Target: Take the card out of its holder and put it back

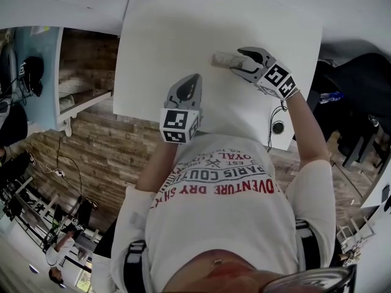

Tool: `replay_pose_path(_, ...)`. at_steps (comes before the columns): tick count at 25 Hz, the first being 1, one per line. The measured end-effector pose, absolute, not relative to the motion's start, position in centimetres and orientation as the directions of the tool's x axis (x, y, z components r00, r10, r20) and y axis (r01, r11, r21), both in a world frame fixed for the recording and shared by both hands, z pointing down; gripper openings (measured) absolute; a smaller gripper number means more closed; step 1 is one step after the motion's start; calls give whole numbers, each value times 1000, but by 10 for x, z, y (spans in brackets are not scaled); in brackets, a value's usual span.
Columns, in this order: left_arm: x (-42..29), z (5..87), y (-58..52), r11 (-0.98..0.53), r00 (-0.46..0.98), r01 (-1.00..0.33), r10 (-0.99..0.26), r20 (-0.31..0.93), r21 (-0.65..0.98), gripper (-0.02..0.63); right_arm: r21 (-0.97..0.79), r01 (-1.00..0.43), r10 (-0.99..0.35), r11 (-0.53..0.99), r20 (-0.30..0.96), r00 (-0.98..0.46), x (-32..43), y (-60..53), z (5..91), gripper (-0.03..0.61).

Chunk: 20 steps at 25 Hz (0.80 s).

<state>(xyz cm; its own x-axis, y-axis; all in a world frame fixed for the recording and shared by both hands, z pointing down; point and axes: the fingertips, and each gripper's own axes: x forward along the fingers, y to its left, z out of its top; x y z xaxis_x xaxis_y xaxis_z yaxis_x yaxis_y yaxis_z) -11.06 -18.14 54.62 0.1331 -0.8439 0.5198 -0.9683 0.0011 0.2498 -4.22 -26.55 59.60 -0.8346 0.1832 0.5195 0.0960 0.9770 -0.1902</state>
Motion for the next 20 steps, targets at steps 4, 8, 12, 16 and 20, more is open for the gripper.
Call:
replay_pose_path(4, -101, 540, -177, -14, 141, -969, -851, 506, 246, 25, -185, 32, 117, 982, 473, -873, -32, -268, 576, 270)
replay_pose_path(8, -102, 528, -186, -47, 154, -971, -874, 460, 236, 25, -156, -84, -19, 984, 381, -924, -27, -276, 536, 270)
replay_pose_path(12, -103, 509, -189, -89, 180, -969, -894, 410, 231, 25, -115, -261, -213, 958, 320, -923, -18, -279, 501, 270)
replay_pose_path(16, -96, 490, -194, -150, 227, -961, -906, 357, 231, 25, -114, -406, -366, 907, 265, -892, 0, -274, 476, 245)
replay_pose_path(20, -87, 473, -193, -211, 273, -952, -911, 308, 222, 25, -119, -560, -528, 820, 218, -820, 22, -264, 462, 73)
